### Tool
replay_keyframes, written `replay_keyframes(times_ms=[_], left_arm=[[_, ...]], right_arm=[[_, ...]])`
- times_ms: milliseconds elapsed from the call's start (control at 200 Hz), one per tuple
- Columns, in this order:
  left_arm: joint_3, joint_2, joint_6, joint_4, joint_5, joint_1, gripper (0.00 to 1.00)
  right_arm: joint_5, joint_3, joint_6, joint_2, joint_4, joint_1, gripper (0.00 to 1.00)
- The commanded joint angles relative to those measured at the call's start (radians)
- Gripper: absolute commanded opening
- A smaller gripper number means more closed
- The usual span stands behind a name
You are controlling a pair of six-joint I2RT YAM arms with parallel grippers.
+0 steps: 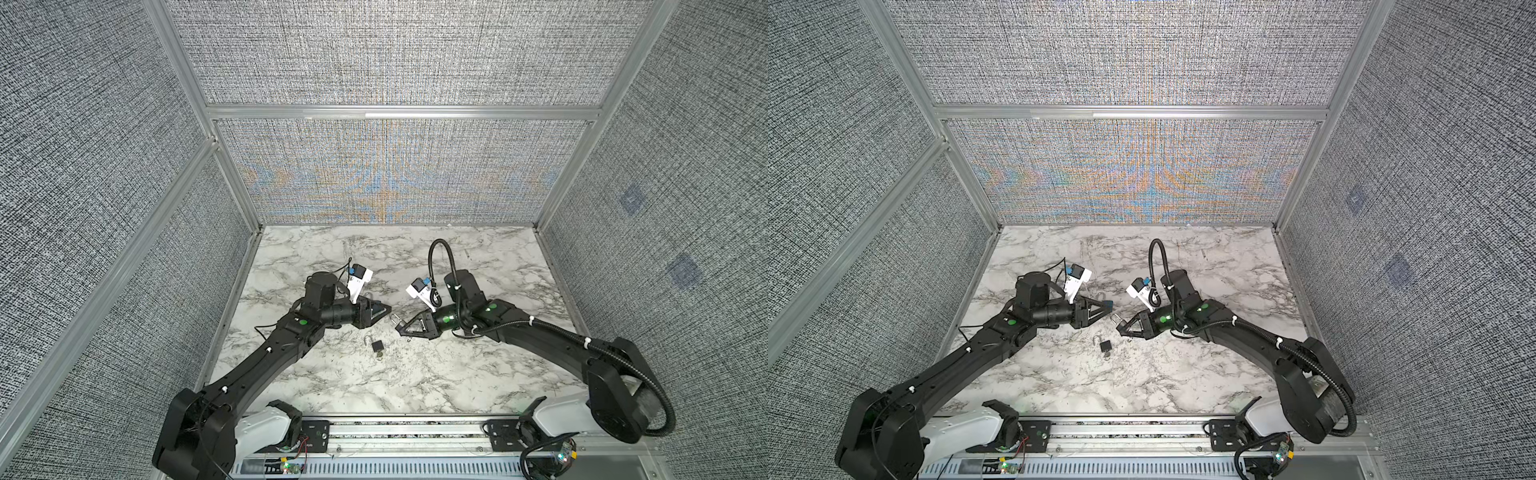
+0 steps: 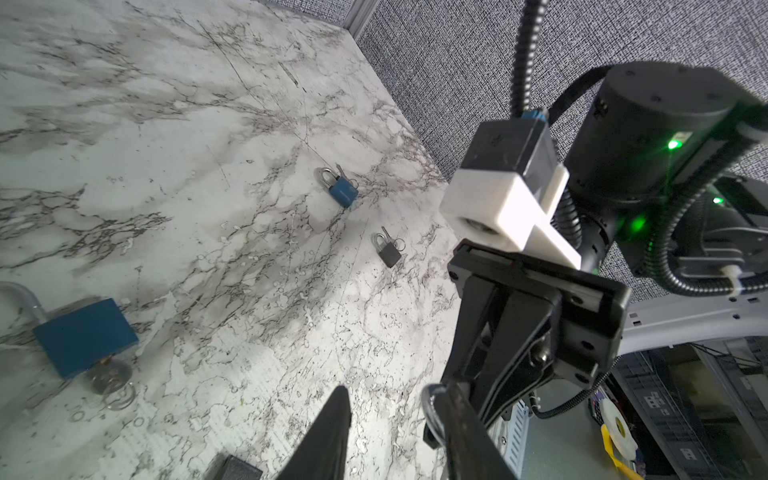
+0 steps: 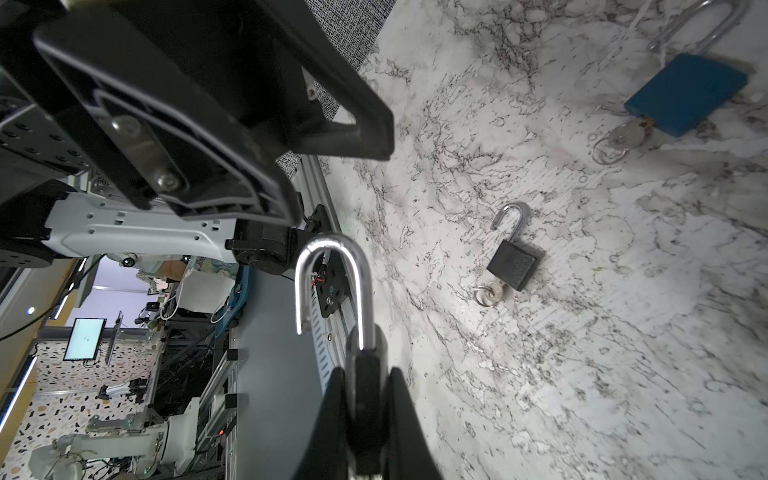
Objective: Lock with the key
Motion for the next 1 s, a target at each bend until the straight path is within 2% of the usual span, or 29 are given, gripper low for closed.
replay_keyframes(times_ms=[0, 525, 995], left_arm=[[-0.004, -0.001, 0.02, -0.008, 0.0, -0.006, 0.4], [-0.035, -0.056, -0.04, 0.066, -0.026, -0.009, 0.4], [-0.042, -0.027, -0.064, 0.139, 0.088, -0.012, 0.32]], right_arm=[[-0.066, -0.002, 0.028, 0.0, 0.063, -0.008, 0.0], [-0.091, -0.012, 0.04, -0.008, 0.069, -0.025, 0.0], [-0.148, -0.01, 0.044, 0.002, 0.08, -0.029, 0.0]])
